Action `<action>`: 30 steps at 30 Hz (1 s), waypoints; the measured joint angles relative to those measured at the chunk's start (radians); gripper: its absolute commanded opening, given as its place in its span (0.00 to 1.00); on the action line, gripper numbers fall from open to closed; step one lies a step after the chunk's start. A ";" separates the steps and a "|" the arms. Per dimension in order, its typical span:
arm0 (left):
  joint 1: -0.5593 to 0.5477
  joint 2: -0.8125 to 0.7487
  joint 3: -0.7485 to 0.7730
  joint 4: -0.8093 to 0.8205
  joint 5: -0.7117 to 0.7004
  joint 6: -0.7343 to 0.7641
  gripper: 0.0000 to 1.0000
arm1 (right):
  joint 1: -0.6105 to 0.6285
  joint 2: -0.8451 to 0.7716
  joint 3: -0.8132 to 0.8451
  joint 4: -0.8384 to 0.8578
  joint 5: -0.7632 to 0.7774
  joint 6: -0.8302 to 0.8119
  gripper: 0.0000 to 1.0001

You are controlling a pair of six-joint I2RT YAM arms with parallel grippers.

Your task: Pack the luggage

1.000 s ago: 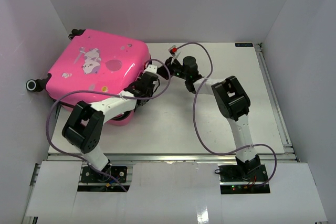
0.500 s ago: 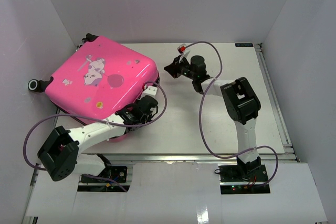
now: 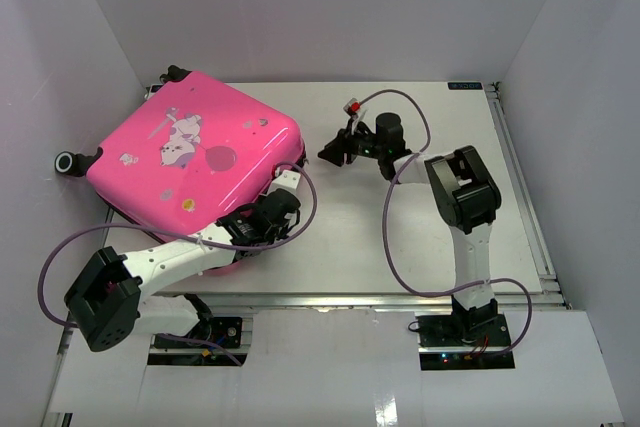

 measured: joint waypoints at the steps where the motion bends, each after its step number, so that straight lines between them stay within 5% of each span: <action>1: 0.000 0.000 0.000 0.000 0.000 -0.001 0.00 | -0.006 -0.015 -0.036 -0.004 -0.036 -0.021 0.64; 14: -0.002 -0.014 -0.008 -0.001 0.002 -0.004 0.00 | 0.015 -0.085 -0.073 0.003 -0.294 -0.177 0.72; 24: -0.002 -0.014 -0.008 -0.001 0.003 -0.004 0.00 | 0.094 -0.086 0.019 -0.120 -0.233 -0.291 0.71; 30: -0.001 -0.014 -0.008 0.001 0.007 -0.005 0.00 | 0.107 -0.084 0.051 -0.183 -0.179 -0.300 0.60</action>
